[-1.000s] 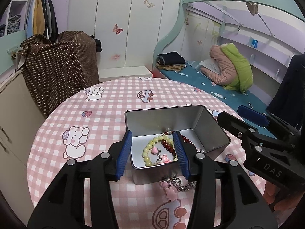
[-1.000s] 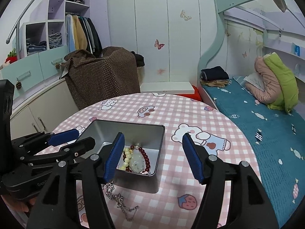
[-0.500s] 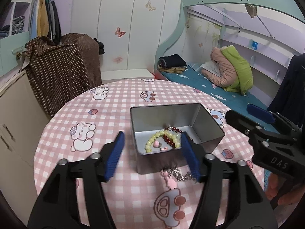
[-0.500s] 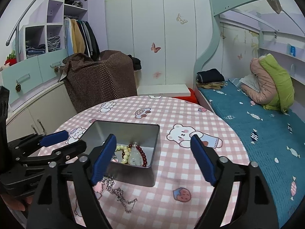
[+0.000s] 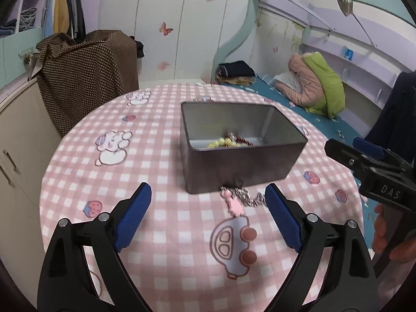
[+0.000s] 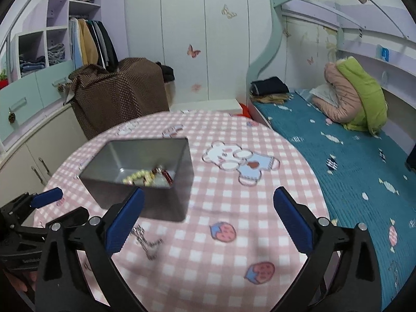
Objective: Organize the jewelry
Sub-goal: 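Withdraw both tools from the box toward the pink charm and chain, then grasp the pink charm with the left tool while the right tool grasps the silver chain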
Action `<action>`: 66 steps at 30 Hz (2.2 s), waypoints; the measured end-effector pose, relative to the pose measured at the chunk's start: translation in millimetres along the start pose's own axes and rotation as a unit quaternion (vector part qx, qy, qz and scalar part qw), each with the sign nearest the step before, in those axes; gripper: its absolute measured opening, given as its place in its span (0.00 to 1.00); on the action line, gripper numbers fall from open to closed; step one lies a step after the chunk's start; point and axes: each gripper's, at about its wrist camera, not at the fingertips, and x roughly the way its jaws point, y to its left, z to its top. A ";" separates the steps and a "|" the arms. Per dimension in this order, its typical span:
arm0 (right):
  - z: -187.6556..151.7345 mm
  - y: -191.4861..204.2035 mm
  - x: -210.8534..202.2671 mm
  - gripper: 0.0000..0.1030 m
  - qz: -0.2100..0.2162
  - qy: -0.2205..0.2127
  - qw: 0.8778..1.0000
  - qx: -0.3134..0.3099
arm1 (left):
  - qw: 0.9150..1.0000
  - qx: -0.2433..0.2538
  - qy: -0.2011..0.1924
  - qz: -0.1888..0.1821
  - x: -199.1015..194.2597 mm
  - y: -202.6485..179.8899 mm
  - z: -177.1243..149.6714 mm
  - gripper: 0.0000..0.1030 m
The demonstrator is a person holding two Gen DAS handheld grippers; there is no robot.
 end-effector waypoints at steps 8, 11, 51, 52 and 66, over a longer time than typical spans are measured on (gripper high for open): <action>-18.3 -6.3 6.1 0.93 -0.004 0.033 0.999 0.005 | 0.999 0.007 0.029 -0.014 17.7 -10.9 -6.2 0.87; -21.8 -7.8 7.0 0.93 -0.001 0.038 0.999 0.005 | 0.999 0.012 0.034 -0.015 22.1 -16.2 -6.4 0.82; -33.2 83.1 47.7 0.47 0.081 0.125 0.981 -0.123 | 0.998 -0.021 0.047 -0.032 12.9 18.6 -16.1 0.16; -32.6 83.2 49.1 0.41 0.085 0.122 0.982 -0.118 | 0.998 -0.024 0.046 -0.032 11.9 20.8 -16.7 0.16; -23.3 67.1 38.7 0.00 0.079 0.102 0.986 -0.101 | 0.998 -0.032 0.027 -0.045 1.6 24.5 -9.4 0.16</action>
